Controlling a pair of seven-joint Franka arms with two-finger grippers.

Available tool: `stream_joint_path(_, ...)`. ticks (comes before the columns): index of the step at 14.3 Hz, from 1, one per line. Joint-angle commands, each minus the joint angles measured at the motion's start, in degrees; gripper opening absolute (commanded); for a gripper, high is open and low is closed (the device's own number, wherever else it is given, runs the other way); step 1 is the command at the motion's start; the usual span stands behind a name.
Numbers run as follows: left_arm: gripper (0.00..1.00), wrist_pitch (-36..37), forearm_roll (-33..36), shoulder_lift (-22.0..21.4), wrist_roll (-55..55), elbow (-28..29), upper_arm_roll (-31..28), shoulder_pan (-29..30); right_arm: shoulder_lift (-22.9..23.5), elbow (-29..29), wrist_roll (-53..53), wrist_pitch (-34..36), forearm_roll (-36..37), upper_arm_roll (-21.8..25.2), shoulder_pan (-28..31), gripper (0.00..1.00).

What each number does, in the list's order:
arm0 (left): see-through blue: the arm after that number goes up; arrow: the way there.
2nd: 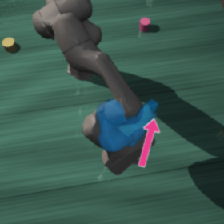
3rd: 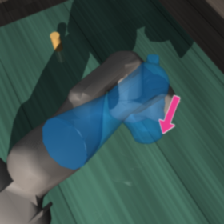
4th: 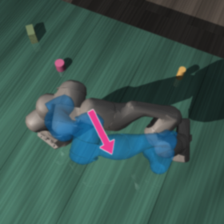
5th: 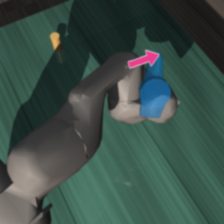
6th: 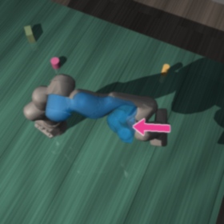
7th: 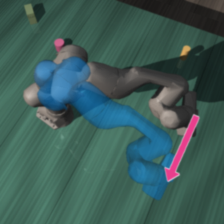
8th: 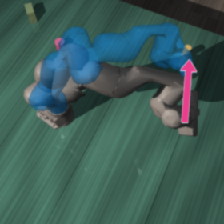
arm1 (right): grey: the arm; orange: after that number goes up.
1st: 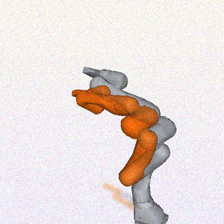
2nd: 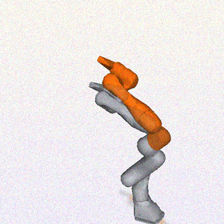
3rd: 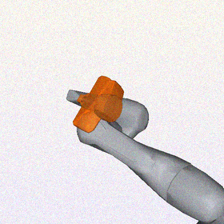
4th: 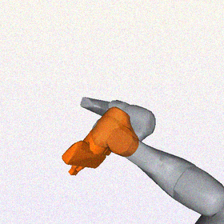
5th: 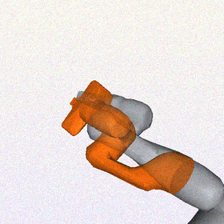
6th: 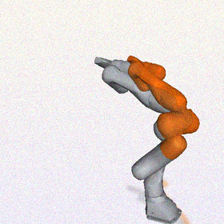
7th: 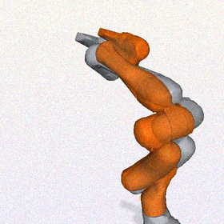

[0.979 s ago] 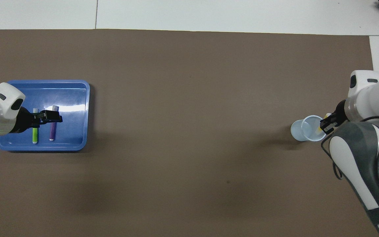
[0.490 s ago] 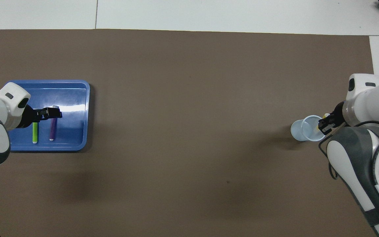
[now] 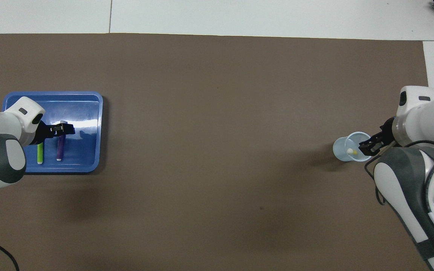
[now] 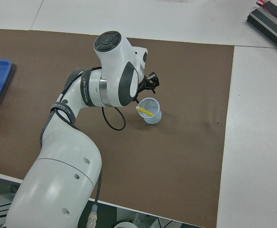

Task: Transfer and insert pens with both arms
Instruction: 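Drop the pen in the cup while the left gripper grasps the purple pen, then lift the purple pen with the left gripper while the right gripper withdraws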

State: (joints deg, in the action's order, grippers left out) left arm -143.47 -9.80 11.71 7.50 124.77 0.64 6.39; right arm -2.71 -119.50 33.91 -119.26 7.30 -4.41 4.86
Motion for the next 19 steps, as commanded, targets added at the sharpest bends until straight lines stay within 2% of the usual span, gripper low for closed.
stream_joint_path(1,0.81,-1.7,0.9,1.4,1.3,-0.1,0.3,0.6,-1.8,-1.6,-2.3,-0.1,-0.7,-0.4,0.1,1.00)
stream_joint_path(5,0.78,-1.9,0.9,1.6,2.8,0.0,0.3,1.6,-1.8,-1.4,-4.4,0.8,-5.8,-0.5,0.1,1.00)
stream_joint_path(10,0.54,-1.6,0.9,1.6,2.5,0.2,0.3,1.9,-1.7,-0.3,-11.7,2.6,-11.5,-0.6,-2.2,1.00)
stream_joint_path(14,0.01,-1.5,0.9,1.6,1.9,0.2,0.3,1.8,-1.6,0.2,-18.5,3.2,-14.1,-0.7,-4.4,1.00)
stream_joint_path(16,0.00,-1.5,0.9,1.6,1.6,0.2,0.4,1.8,-1.7,0.1,-21.0,3.7,-18.0,-0.6,-4.4,1.00)
stream_joint_path(19,0.00,-0.6,0.8,1.6,0.2,-0.3,0.4,1.7,-1.7,0.1,-24.8,3.9,-19.3,-0.9,-4.4,1.00)
